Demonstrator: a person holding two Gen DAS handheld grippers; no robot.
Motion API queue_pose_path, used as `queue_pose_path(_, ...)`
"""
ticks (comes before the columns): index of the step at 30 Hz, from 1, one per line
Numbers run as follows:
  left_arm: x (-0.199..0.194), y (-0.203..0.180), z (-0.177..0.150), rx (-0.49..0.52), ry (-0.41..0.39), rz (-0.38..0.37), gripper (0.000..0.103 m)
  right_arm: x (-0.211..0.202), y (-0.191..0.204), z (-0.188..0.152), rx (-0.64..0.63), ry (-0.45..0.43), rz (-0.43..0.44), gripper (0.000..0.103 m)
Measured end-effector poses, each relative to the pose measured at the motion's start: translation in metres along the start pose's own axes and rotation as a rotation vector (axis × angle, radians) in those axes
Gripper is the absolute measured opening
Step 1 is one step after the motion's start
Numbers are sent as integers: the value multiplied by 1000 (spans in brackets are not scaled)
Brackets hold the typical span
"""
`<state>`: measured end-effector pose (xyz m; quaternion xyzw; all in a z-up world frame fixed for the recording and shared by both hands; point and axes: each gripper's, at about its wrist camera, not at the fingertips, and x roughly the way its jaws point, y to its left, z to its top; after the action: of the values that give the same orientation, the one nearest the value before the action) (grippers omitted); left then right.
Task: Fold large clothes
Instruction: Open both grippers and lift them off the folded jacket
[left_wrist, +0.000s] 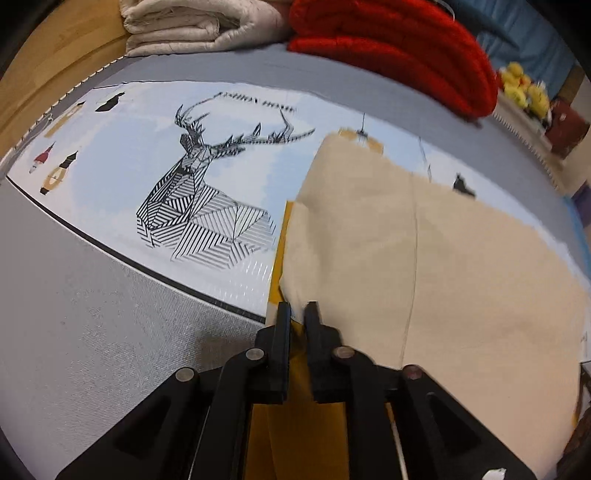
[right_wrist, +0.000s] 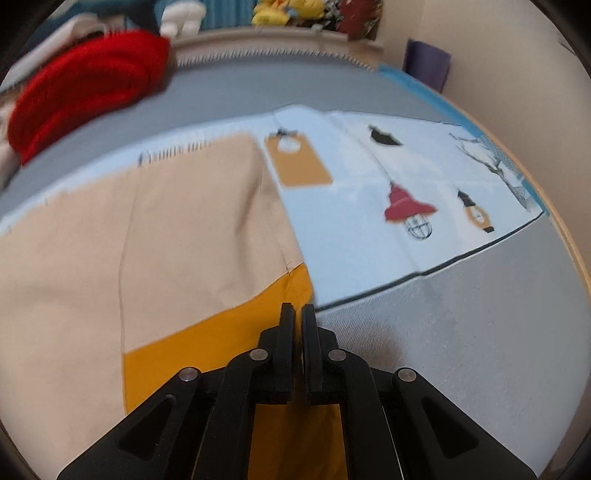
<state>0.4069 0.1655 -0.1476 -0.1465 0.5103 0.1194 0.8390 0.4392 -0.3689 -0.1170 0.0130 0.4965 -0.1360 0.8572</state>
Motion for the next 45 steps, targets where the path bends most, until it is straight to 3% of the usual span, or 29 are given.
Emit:
queue_pose_path(1, -1, -1, 1, 0, 8, 1, 12, -3, -1, -1, -2, -6, -3, 11)
queue_pose_path(2, -6, 0, 3, -8, 8, 8, 18, -8, -4, -1, 6, -17, -7, 14)
queue_pose_path(3, -13, 2, 5, -22, -3, 17, 31, -14, -9, 0, 29, -34, 1, 15)
queue_pose_path(5, -32, 6, 9, -64, -47, 30, 45, -27, -20, 0, 71, -61, 2, 19)
queue_pose_path(7, -53, 7, 11, -76, -88, 31, 45, -50, -33, 0, 129, -117, 6, 20)
queue_pose_path(9, -82, 3, 13, -45, -127, -20, 43, -76, -43, -1, 159, -175, 30, 20)
queue_pose_path(13, -119, -22, 0, 149, -141, -157, 39, -110, -33, -18, 43, -184, 77, 20)
queue_pose_path(16, -116, -44, -23, 321, -54, -209, 34, -113, -15, -42, -73, -88, 130, 20)
queue_pose_path(18, -107, -57, -45, 423, 22, -202, 25, -103, -6, -59, -134, 9, 126, 20)
queue_pose_path(20, -95, -66, -64, 484, 91, -173, 22, -83, -1, -74, -181, 122, 107, 20)
queue_pose_path(23, -67, -59, -86, 491, 216, -100, 21, -55, -6, -98, -209, 267, 27, 20)
queue_pose_path(25, -51, -48, -95, 475, 279, -54, 24, -52, -16, -103, -175, 307, 32, 21)
queue_pose_path(26, -47, -39, -98, 454, 296, -52, 28, -55, -23, -103, -144, 313, 41, 21)
queue_pose_path(28, -52, -23, -96, 398, 298, -93, 28, -67, -37, -101, -78, 297, 41, 21)
queue_pose_path(31, -68, 8, -88, 308, 268, -73, 26, -91, -63, -104, 62, 239, 87, 22)
queue_pose_path(33, -84, 39, -84, 180, 241, -92, 21, -107, -77, -108, 148, 194, 142, 23)
queue_pose_path(36, -109, 78, -91, 1, 199, -168, 21, -127, -90, -116, 225, 141, 216, 40)
queue_pose_path(37, -118, 90, -98, -56, 184, -204, 21, -131, -95, -120, 246, 128, 233, 53)
queue_pose_path(38, -124, 99, -105, -107, 176, -232, 21, -130, -99, -122, 261, 123, 242, 60)
queue_pose_path(42, -130, 124, -130, -313, 179, -340, 21, -120, -110, -138, 358, 168, 319, 60)
queue_pose_path(45, -125, 130, -139, -395, 204, -362, 21, -109, -112, -150, 428, 203, 366, 60)
